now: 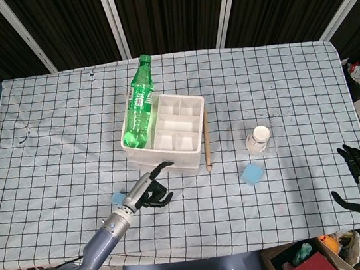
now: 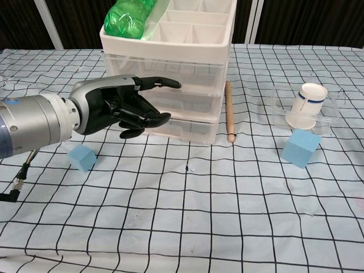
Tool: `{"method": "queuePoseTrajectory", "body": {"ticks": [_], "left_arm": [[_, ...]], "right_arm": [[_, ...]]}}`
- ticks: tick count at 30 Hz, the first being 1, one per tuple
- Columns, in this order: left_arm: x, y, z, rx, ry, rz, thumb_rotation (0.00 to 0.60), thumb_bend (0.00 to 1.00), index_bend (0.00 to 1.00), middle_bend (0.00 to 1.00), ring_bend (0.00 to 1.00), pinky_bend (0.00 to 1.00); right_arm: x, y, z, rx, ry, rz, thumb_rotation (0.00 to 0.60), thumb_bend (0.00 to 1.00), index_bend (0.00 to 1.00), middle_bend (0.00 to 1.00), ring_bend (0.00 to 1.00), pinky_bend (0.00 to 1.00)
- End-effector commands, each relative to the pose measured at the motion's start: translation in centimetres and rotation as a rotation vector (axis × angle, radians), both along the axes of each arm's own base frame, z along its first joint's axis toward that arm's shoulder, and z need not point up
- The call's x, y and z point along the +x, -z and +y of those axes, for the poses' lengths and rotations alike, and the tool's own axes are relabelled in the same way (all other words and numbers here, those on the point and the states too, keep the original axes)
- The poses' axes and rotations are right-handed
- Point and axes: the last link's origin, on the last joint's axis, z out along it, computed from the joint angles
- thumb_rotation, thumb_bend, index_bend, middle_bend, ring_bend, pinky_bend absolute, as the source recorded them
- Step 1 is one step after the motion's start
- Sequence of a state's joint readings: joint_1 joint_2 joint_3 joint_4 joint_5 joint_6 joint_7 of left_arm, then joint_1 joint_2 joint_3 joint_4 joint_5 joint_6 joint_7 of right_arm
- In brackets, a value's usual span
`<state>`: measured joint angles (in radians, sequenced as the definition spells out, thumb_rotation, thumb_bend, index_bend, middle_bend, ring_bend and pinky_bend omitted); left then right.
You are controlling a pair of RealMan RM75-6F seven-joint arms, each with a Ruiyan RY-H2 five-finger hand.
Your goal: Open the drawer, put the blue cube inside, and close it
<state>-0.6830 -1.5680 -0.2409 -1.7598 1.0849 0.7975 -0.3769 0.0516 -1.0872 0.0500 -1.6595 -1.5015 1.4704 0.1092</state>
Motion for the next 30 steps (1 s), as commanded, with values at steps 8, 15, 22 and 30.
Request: {"method": "queuePoseTrajectory", "body": {"ticks": [8,15,22,30], "left_arm": [[-0.4,-0.5,-0.5,-0.004,0.003,0.001,0.600,0.45,0.16,0.95,0.93,0.87],[-1.3,-1.0,-1.1,-0.009,-0.010,-0.003,0.600,0.45,0.16,0.95,0.93,0.87],[-2.3,-1.2,-1.7,-0.017,-0.019,0.005,0.600,0.45,0.16,0.95,0.93,0.87],[-2.8,-1.7,-2.8,-0.014,0.010,0.016,0.600,0.45,0.11,0.95,0.93,0.87]], "right_arm": [[0.0,0.0,0.0,-0.002,-0.002,0.001,0.600,0.25,0.00,0.00,0.00,0.18],[0.0,0.0,0.0,-0.003,-0.003,0.000,0.600,0.25,0.00,0.00,0.00,0.18],[0.0,0.0,0.0,-0.002,-0.004,0.001,0.600,0.25,0.00,0.00,0.00,0.18],[0.0,0.0,0.0,-0.003,-0.003,0.002,0.600,0.25,0.00,0.00,0.00,0.18]]}}
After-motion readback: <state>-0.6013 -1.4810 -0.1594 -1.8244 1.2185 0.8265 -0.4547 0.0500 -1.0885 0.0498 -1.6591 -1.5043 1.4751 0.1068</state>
